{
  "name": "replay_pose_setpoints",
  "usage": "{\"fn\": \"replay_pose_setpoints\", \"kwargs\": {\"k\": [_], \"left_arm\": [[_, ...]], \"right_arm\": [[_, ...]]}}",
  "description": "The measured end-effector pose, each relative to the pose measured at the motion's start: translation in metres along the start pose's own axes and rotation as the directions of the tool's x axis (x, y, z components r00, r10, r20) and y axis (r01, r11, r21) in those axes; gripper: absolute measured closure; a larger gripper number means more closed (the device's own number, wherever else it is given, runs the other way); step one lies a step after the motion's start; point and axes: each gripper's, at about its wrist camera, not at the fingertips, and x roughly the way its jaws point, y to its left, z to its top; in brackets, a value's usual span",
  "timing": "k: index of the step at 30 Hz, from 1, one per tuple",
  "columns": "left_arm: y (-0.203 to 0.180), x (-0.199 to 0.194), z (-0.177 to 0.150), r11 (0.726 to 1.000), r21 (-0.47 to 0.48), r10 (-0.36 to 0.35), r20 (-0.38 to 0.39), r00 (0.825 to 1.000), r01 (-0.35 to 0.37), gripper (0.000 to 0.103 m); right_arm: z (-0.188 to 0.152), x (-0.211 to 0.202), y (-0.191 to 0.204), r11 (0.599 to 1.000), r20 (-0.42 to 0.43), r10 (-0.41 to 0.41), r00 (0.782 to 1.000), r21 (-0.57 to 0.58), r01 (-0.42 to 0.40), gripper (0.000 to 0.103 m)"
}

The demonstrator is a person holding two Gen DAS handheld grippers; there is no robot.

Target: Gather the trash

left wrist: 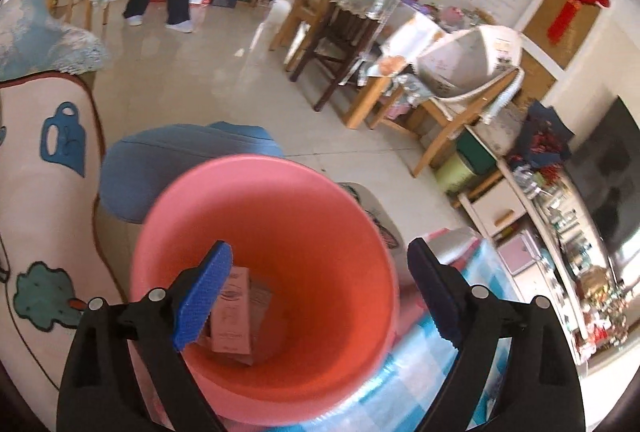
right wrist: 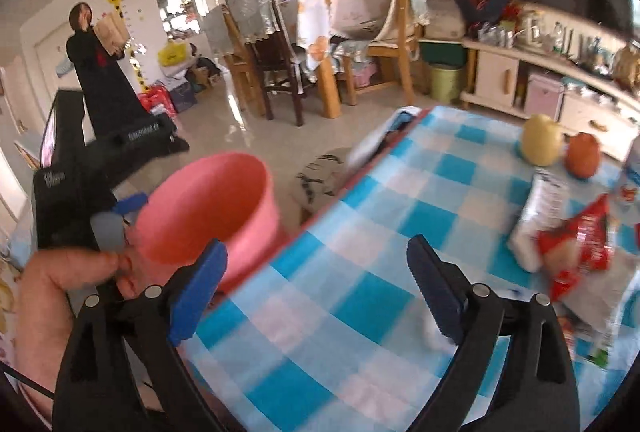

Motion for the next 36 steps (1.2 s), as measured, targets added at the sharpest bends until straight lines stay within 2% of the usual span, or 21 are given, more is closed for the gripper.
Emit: {"fn": "replay_pose_setpoints", "kwargs": {"k": [7,10,13,17,21,25,29,36], "left_arm": [[-0.029,-0.009,-0.028,0.993,0.081,-0.078,-0.030,0.996,0.081,0.011],[-0.046,-0.015,-0.044,0.981,0.161,-0.097,-0.051,0.994,0.104,0.010],[-0.063,-0.028,-0.064,0.959,0.258,-0.112,-0.052,0.992,0.122,0.008],[-0.076,-0.043,-0.086,0.931,0.327,-0.151,-0.058,0.987,0.162,0.007],[-0.082,-0.054,-0.104,0.914,0.346,-0.190,-0.099,0.977,0.213,0.007],[-0.092,-0.067,-0.123,0.887,0.404,-0.200,-0.097,0.975,0.222,0.007],[-0.100,-0.082,-0.142,0.850,0.470,-0.219,-0.096,0.971,0.238,0.007],[-0.107,-0.098,-0.164,0.814,0.513,-0.241,-0.128,0.962,0.272,0.007]], "right_arm": [[-0.027,-0.028,-0.031,0.998,-0.017,-0.050,0.999,0.030,0.051,0.011],[-0.035,-0.042,-0.039,0.997,-0.016,-0.071,0.997,0.031,0.071,0.011],[-0.042,-0.056,-0.047,0.995,-0.005,-0.092,0.996,0.031,0.092,0.010],[-0.051,-0.070,-0.057,0.992,-0.006,-0.123,0.992,0.035,0.123,0.008],[-0.059,-0.087,-0.071,0.988,0.001,-0.147,0.989,0.047,0.146,0.007],[-0.062,-0.106,-0.086,0.984,0.030,-0.166,0.986,0.065,0.164,0.007],[-0.064,-0.122,-0.101,0.980,0.048,-0.181,0.982,0.094,0.176,0.007],[-0.067,-0.141,-0.122,0.973,0.075,-0.214,0.974,0.107,0.205,0.007]]}}
